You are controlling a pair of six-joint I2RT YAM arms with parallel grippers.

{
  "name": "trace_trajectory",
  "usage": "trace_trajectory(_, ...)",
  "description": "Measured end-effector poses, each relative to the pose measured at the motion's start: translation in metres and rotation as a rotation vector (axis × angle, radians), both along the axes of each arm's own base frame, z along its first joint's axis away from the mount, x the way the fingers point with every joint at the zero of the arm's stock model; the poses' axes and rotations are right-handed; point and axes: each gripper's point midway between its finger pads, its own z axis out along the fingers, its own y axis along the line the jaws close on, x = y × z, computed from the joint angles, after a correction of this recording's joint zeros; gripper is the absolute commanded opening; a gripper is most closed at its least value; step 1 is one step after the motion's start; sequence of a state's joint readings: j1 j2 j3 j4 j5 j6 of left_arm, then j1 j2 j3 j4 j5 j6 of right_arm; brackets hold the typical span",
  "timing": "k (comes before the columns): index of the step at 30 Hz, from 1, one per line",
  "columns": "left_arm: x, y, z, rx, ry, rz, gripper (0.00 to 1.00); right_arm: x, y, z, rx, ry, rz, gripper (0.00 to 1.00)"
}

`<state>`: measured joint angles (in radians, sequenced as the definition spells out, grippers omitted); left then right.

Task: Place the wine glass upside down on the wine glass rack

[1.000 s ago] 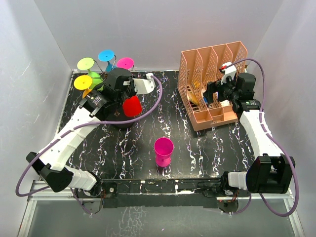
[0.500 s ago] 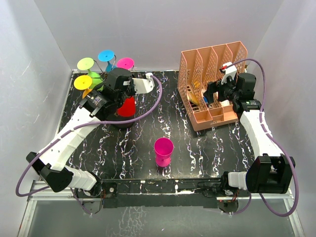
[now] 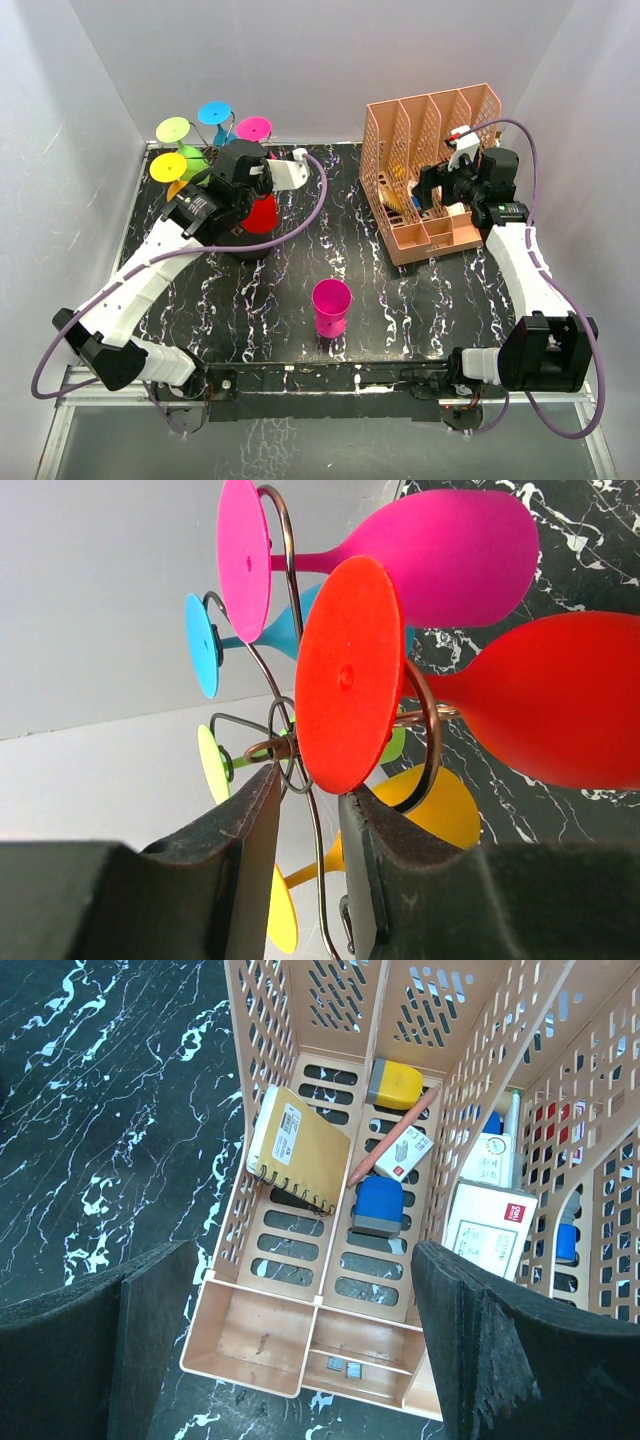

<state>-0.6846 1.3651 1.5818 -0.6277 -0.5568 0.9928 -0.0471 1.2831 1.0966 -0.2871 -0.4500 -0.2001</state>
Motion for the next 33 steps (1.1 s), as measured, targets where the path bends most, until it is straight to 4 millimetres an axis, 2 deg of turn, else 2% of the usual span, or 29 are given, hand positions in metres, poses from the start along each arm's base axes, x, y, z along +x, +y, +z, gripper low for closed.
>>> trace_trajectory(10,0.001,0.011,-0.001,0.034,-0.013,0.036,0.33,0.000,0.000,0.000,0.001,0.000,0.002,0.98)
trace_trajectory(21,0.000,0.031,0.015,0.023,-0.062,0.094,0.39,-0.001,0.002,0.000,-0.001,-0.002,0.020,0.98)
trace_trajectory(27,0.000,0.040,0.022,0.022,-0.089,0.127,0.42,-0.009,0.009,-0.006,-0.004,0.025,0.075,0.98)
trace_trajectory(33,0.001,0.047,0.030,-0.014,-0.121,0.159,0.53,-0.017,0.016,-0.001,-0.018,0.034,0.139,0.98)
